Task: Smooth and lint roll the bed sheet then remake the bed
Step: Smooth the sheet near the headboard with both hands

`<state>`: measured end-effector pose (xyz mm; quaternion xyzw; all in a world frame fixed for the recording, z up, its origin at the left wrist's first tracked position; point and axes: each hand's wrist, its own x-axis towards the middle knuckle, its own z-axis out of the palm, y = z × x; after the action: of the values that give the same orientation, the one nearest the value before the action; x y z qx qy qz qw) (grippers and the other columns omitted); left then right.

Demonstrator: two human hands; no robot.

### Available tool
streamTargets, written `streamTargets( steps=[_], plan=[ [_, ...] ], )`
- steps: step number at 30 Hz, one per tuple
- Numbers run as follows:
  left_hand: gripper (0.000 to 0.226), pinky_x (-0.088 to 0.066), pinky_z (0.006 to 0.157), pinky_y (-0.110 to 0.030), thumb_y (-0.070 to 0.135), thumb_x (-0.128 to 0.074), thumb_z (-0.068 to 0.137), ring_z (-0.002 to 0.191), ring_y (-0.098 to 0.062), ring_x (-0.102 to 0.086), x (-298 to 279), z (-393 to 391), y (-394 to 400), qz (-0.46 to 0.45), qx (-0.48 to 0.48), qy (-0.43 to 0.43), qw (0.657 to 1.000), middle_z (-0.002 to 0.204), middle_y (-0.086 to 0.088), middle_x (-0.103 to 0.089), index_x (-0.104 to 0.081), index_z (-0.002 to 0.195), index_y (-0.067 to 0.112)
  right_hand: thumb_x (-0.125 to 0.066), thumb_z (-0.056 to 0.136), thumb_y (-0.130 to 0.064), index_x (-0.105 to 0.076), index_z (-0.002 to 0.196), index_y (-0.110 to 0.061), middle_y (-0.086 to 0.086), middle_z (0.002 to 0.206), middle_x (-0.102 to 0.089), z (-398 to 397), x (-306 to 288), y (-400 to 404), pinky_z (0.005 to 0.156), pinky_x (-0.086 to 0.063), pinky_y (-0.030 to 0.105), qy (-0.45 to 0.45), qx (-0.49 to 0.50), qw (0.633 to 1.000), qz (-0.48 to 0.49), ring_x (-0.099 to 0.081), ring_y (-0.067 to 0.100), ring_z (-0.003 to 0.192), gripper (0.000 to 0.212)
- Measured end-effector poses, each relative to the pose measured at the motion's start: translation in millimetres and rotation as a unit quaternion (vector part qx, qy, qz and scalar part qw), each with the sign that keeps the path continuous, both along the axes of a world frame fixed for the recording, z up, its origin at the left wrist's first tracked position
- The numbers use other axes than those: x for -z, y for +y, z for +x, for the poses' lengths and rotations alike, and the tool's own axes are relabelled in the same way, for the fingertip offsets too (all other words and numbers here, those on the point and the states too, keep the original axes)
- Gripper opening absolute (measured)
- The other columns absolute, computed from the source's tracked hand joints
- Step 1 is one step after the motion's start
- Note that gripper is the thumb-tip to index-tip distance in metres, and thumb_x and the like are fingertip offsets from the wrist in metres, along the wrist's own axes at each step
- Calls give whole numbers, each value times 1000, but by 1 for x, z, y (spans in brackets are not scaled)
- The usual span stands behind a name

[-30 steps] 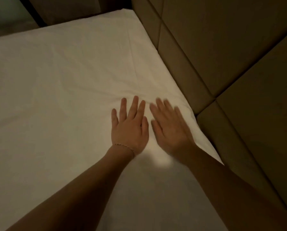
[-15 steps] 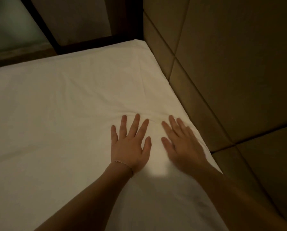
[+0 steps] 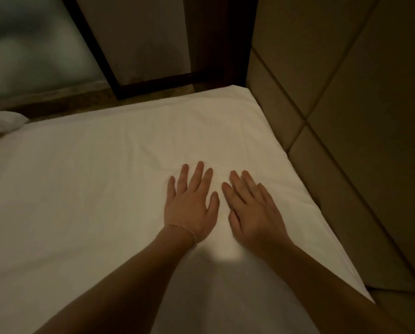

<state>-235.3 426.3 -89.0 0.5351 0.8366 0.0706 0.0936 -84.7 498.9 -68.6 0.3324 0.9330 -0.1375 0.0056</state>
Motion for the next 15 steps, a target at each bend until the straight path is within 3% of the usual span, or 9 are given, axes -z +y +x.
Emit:
streamTargets(
  steps=[3, 6, 10, 15],
  plan=[
    [66, 7, 124, -49, 61, -5, 97, 153, -19, 19, 4, -49, 1, -7, 0, 27, 1000, 167, 11, 11, 4, 159, 40, -4, 95, -55, -9, 156, -35, -9, 164, 4, -24, 13, 14, 122, -7, 44, -5, -14, 1000, -15, 10, 13, 150, 65],
    [67, 8, 122, -55, 68, -5, 95, 152, -24, 21, 9, -87, 5, -19, 12, 48, 999, 166, 12, 14, 8, 157, 45, -3, 93, -68, 7, 153, -42, -14, 161, 17, -28, 21, 35, 122, 1, 44, -32, 24, 999, 10, 21, 11, 148, 67],
    [66, 8, 120, -62, 74, -2, 91, 151, -30, 22, 13, -130, 21, -19, 23, 67, 997, 164, 16, 20, 16, 152, 53, 1, 88, -77, 14, 151, -44, -13, 159, 24, -29, 24, 54, 122, 6, 43, -49, 92, 994, 8, 27, 12, 146, 72],
    [62, 13, 119, -61, 73, 1, 93, 150, -32, 27, 22, -147, 30, -26, 2, 69, 997, 165, 13, 19, 21, 149, 55, 17, 81, -70, 15, 151, -42, -11, 159, 27, -48, 12, 50, 121, 10, 44, -76, 103, 992, -6, 29, 15, 145, 76]
  ],
)
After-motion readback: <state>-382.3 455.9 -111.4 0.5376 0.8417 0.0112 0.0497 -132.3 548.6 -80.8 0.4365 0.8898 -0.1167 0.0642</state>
